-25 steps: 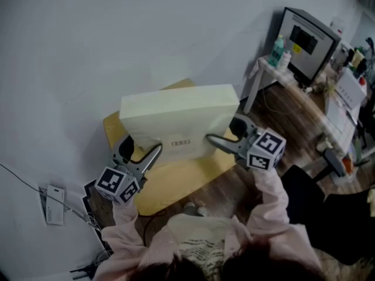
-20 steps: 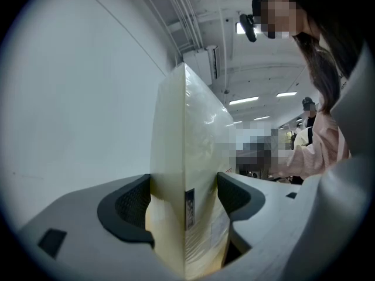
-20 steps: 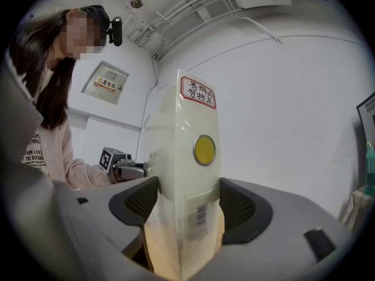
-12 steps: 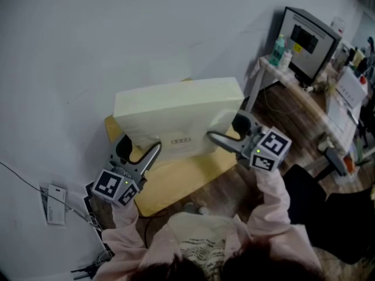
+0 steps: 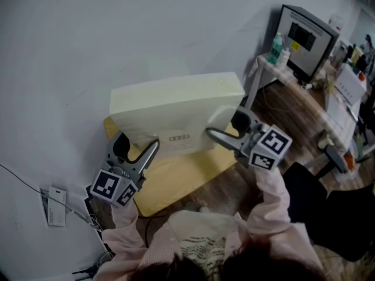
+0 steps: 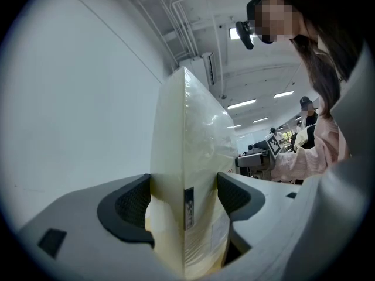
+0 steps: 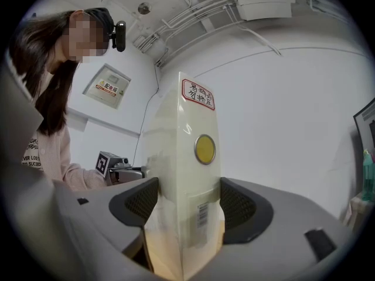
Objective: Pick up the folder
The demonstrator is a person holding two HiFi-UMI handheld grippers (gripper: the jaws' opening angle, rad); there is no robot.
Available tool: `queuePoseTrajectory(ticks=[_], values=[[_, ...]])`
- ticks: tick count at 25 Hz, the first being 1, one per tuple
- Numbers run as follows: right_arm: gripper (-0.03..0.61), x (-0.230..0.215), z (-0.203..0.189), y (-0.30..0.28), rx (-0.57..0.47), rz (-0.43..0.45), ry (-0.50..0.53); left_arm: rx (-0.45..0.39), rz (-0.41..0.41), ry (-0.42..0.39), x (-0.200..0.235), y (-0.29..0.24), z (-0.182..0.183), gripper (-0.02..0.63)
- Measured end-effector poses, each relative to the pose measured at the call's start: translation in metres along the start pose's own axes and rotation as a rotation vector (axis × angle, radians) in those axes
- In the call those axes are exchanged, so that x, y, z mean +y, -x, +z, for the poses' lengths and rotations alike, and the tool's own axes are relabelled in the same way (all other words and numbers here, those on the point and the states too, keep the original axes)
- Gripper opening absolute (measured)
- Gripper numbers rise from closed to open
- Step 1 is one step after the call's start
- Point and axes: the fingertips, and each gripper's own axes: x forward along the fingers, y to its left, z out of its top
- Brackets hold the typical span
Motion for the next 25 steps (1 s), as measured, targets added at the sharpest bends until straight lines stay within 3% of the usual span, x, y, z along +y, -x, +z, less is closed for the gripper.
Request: queuePoseTrajectory(ticks=[25], values=[[0.328,-0.0048,-0.0068,-0.0056,0.026,-0.008,0.005,0.007,0.004,0.004,0.005,-0.0047,-0.0063,0.353]])
